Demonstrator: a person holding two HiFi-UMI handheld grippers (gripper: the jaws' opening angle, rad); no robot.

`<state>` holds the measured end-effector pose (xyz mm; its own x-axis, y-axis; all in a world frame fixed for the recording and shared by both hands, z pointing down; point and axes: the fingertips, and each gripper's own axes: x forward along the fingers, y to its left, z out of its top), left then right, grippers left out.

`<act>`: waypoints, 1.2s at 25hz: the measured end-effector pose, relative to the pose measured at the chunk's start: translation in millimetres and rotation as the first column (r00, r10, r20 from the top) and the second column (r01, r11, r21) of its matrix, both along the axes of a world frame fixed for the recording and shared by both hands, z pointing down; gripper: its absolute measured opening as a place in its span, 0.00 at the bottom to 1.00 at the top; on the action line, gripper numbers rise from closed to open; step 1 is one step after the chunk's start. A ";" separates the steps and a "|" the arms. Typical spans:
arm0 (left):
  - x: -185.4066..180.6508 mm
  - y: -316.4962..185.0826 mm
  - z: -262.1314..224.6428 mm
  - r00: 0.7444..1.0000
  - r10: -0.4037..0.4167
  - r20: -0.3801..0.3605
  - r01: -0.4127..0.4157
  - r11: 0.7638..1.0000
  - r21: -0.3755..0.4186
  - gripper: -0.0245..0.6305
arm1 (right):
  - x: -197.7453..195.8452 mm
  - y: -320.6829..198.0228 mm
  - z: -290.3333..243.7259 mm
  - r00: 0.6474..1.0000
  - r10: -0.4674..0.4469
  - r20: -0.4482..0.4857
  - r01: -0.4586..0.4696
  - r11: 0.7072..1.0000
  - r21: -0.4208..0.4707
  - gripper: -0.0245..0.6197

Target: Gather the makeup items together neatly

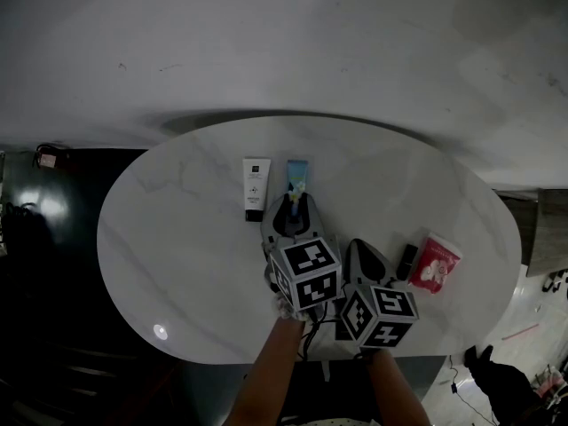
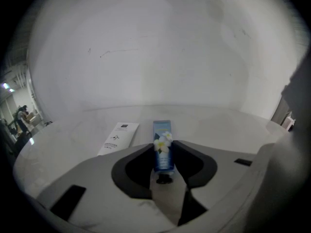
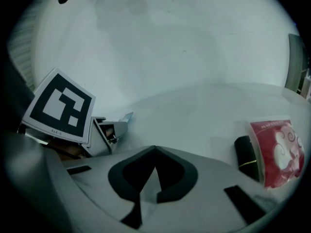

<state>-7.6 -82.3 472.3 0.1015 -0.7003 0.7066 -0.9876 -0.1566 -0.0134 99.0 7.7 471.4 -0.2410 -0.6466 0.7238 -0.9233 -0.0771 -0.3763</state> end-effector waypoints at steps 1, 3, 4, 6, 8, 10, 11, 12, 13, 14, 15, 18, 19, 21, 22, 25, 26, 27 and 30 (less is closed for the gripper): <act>-0.7 0.1 1.7 1.000 0.000 0.002 0.000 1.000 -0.005 0.29 | 0.2 -0.3 0.1 1.000 0.000 -0.001 0.000 1.000 0.000 0.03; -2.5 0.2 4.4 1.000 -0.003 0.005 0.003 1.000 -0.013 0.30 | 0.6 -0.8 0.1 1.000 0.002 -0.002 -0.002 1.000 0.000 0.03; -3.3 0.1 5.1 1.000 -0.006 0.005 0.006 1.000 -0.015 0.29 | 1.0 -1.1 0.2 1.000 0.003 -0.002 -0.003 1.000 0.000 0.03; -4.0 -0.4 5.9 1.000 -0.010 0.006 0.010 1.000 -0.016 0.29 | 1.9 -1.6 0.6 1.000 0.005 -0.003 -0.005 1.000 -0.001 0.03; -3.3 -0.8 6.3 1.000 -0.011 0.008 0.011 1.000 -0.017 0.30 | 2.6 -1.8 1.1 1.000 0.007 -0.003 -0.007 1.000 -0.004 0.03; -2.8 -1.0 6.6 1.000 -0.011 0.012 0.011 1.000 -0.017 0.30 | 2.7 -1.7 1.3 1.000 0.007 -0.003 -0.007 1.000 -0.005 0.03; -2.9 -1.1 6.7 1.000 -0.011 0.014 0.012 1.000 -0.017 0.29 | 2.6 -1.7 1.4 1.000 0.007 -0.002 -0.007 1.000 -0.005 0.03; -3.1 -1.1 6.9 1.000 -0.012 0.016 0.013 1.000 -0.017 0.30 | 2.5 -1.7 1.5 1.000 0.007 -0.002 -0.007 1.000 -0.005 0.03; -3.2 -1.2 7.2 1.000 -0.013 0.017 0.013 1.000 -0.017 0.30 | 2.6 -1.6 1.7 1.000 0.007 -0.001 -0.007 1.000 -0.006 0.03; -3.2 -1.3 7.4 1.000 -0.014 0.018 0.014 1.000 -0.016 0.30 | 2.9 -1.5 1.9 1.000 0.008 0.000 -0.008 1.000 -0.006 0.03; -3.2 -1.4 7.5 1.000 -0.015 0.019 0.015 1.000 -0.016 0.30 | 3.2 -1.3 2.1 1.000 0.009 0.001 -0.009 1.000 -0.006 0.03; -3.4 -1.0 7.5 0.999 -0.022 0.025 0.022 1.000 -0.013 0.30 | 4.1 -0.3 2.1 1.000 0.012 0.002 -0.012 1.000 -0.008 0.03; -3.3 -0.9 7.4 0.999 -0.024 0.027 0.024 1.000 -0.011 0.30 | 4.6 0.0 2.1 1.000 0.013 0.002 -0.013 1.000 -0.009 0.03; -3.3 -1.0 7.3 0.999 -0.027 0.030 0.027 1.000 -0.008 0.30 | 5.6 0.4 2.3 1.000 0.014 0.002 -0.014 1.000 -0.009 0.03; -3.2 -1.2 7.3 0.999 -0.029 0.029 0.029 1.000 -0.006 0.30 | 6.0 0.3 2.4 1.000 0.015 0.002 -0.015 1.000 -0.009 0.03; -3.9 -1.6 6.9 0.999 -0.041 0.021 0.041 0.999 0.000 0.30 | 5.6 0.7 3.0 1.000 0.012 0.005 -0.012 1.000 -0.012 0.03; -4.3 -1.5 6.8 0.999 -0.044 0.019 0.044 0.999 0.002 0.30 | 5.2 1.3 3.4 1.000 0.011 0.006 -0.011 1.000 -0.015 0.03; -4.6 -1.5 6.8 0.999 -0.047 0.020 0.047 0.999 0.003 0.30 | 5.1 1.9 3.9 1.000 0.012 0.006 -0.011 1.000 -0.017 0.03; -5.0 -1.7 6.4 0.998 -0.051 0.026 0.050 0.999 0.006 0.31 | 5.3 3.4 5.2 1.000 0.014 0.013 -0.014 1.000 -0.022 0.03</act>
<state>-12.7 -84.0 478.7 0.0474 -0.7080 0.7046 -0.9935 -0.1064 -0.0401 104.2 11.0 476.6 -0.2418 -0.6337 0.7348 -0.9169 -0.0987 -0.3867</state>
